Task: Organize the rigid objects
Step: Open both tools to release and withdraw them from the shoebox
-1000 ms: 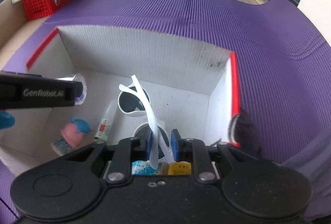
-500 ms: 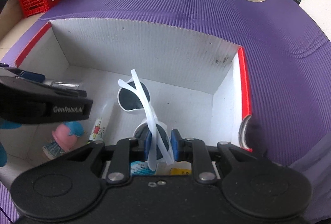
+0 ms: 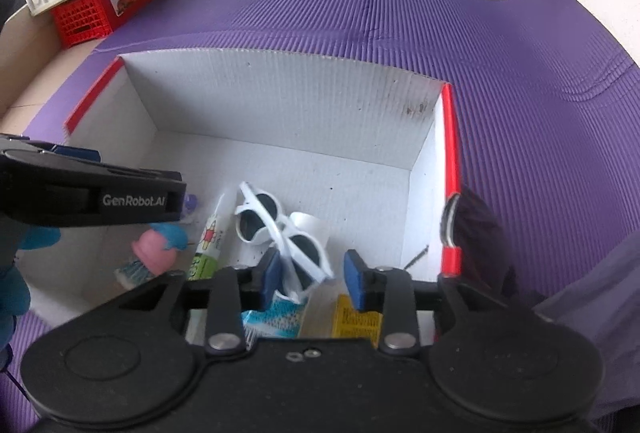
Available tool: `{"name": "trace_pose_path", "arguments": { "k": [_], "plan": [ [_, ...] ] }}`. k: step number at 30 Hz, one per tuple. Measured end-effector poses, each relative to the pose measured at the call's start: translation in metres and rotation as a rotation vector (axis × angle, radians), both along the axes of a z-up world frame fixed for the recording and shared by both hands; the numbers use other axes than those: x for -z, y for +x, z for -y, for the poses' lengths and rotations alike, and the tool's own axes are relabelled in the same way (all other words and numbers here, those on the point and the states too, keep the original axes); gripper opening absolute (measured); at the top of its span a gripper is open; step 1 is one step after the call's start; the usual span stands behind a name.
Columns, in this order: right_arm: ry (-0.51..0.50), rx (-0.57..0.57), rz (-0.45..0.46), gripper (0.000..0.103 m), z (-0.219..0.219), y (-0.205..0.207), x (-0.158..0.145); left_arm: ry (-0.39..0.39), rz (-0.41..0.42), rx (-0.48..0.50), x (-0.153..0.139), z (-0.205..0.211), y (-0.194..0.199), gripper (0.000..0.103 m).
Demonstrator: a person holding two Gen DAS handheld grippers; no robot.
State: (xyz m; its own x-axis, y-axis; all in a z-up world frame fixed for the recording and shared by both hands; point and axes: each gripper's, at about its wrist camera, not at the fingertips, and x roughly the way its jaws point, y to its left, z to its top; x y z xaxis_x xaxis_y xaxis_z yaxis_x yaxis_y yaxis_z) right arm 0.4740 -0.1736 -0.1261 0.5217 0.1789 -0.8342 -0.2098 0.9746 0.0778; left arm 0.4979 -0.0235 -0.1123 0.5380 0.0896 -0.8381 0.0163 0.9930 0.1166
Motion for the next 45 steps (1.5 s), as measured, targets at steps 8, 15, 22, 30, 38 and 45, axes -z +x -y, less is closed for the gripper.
{"name": "trace_pose_path", "arguments": {
  "k": [8, 15, 22, 30, 38, 45],
  "plan": [
    [0.063, -0.007, 0.043, 0.051, 0.013, -0.034, -0.033, -0.054, 0.064, 0.021, -0.043, -0.004, -0.044, 0.076],
    [0.088, -0.042, 0.101, 0.061, 0.021, -0.076, -0.066, -0.072, 0.127, 0.032, -0.082, -0.005, -0.091, 0.076],
    [0.127, -0.062, 0.156, 0.066, 0.031, -0.118, -0.093, -0.093, 0.182, 0.020, -0.111, -0.011, -0.137, 0.076],
    [0.153, -0.100, 0.227, 0.077, 0.037, -0.165, -0.113, -0.111, 0.228, 0.005, -0.128, -0.019, -0.189, 0.076],
    [0.209, -0.136, 0.298, 0.094, 0.046, -0.205, -0.129, -0.108, 0.277, 0.022, -0.139, -0.018, -0.234, 0.084],
    [0.225, -0.149, 0.344, 0.102, 0.054, -0.234, -0.132, -0.147, 0.273, 0.020, -0.141, -0.020, -0.259, 0.086]
  ]
}}
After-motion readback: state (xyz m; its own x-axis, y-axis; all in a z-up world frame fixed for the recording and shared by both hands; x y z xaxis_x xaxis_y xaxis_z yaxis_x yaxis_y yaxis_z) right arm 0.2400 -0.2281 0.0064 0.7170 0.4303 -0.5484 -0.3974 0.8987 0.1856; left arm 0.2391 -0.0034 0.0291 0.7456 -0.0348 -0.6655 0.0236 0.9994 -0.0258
